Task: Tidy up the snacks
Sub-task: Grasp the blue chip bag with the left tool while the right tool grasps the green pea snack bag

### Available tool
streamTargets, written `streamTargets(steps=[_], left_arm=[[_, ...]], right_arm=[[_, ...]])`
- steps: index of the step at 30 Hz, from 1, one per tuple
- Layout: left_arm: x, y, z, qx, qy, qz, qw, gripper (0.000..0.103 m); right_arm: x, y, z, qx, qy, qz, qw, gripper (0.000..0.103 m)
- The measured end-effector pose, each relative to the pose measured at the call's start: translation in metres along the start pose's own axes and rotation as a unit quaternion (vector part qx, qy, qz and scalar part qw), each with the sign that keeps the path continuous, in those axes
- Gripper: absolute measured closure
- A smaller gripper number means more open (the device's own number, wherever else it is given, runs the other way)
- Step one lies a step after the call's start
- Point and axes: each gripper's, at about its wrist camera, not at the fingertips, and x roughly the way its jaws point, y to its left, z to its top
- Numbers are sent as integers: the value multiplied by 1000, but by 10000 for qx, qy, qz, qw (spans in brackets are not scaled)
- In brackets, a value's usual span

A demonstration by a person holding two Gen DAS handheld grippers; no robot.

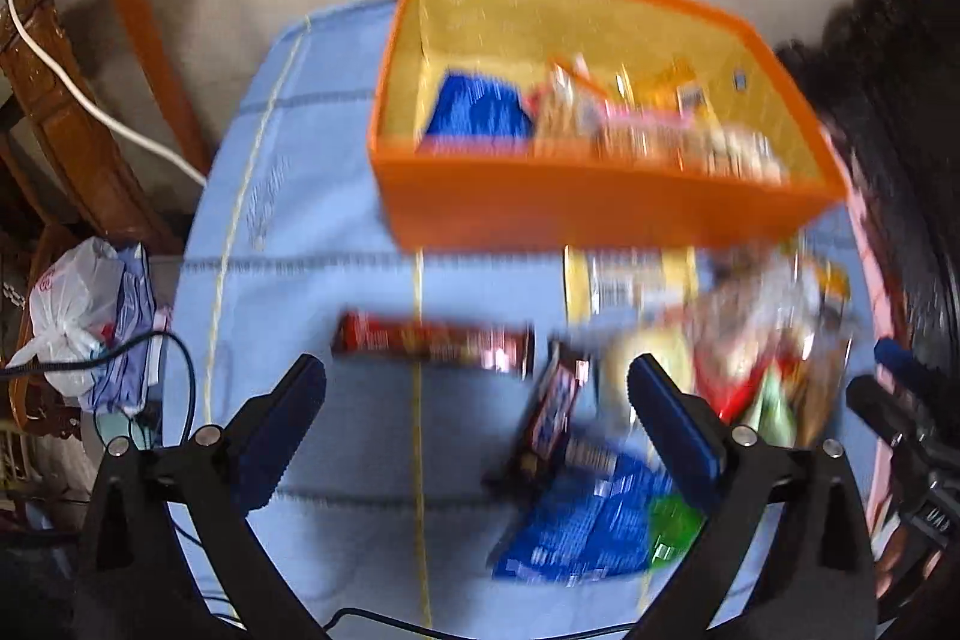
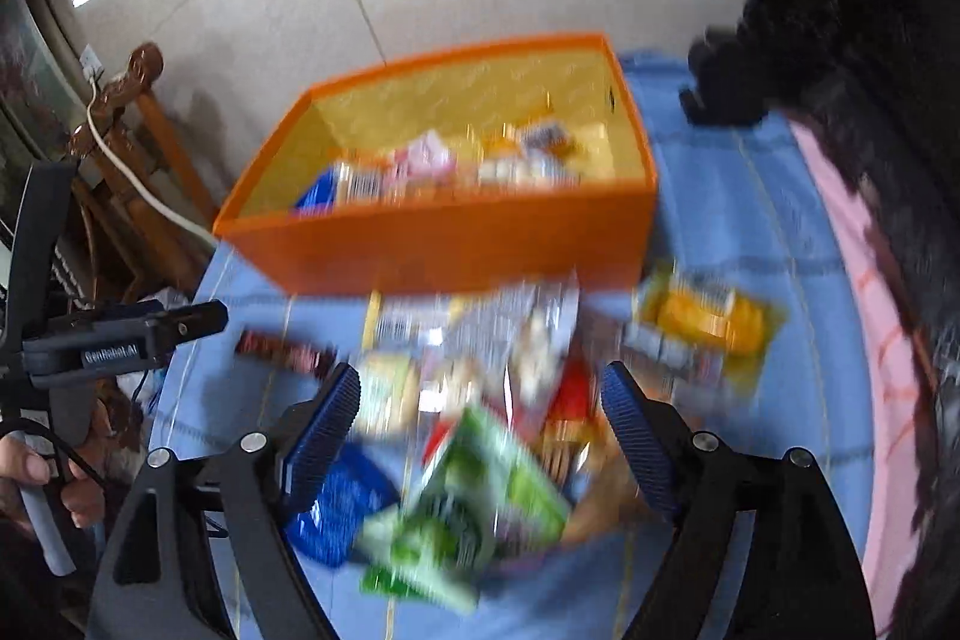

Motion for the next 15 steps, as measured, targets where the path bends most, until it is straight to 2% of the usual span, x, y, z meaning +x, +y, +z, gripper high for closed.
streamTargets(steps=[8,15], left_arm=[[30,-22,-61,314,624,-43,9975,4],[52,-52,-79,679,795,2,9945,4]], right_arm=[[-4,0,-47,163,356,47,9992,20],[-12,-5,-68,319,426,-10,9986,20]])
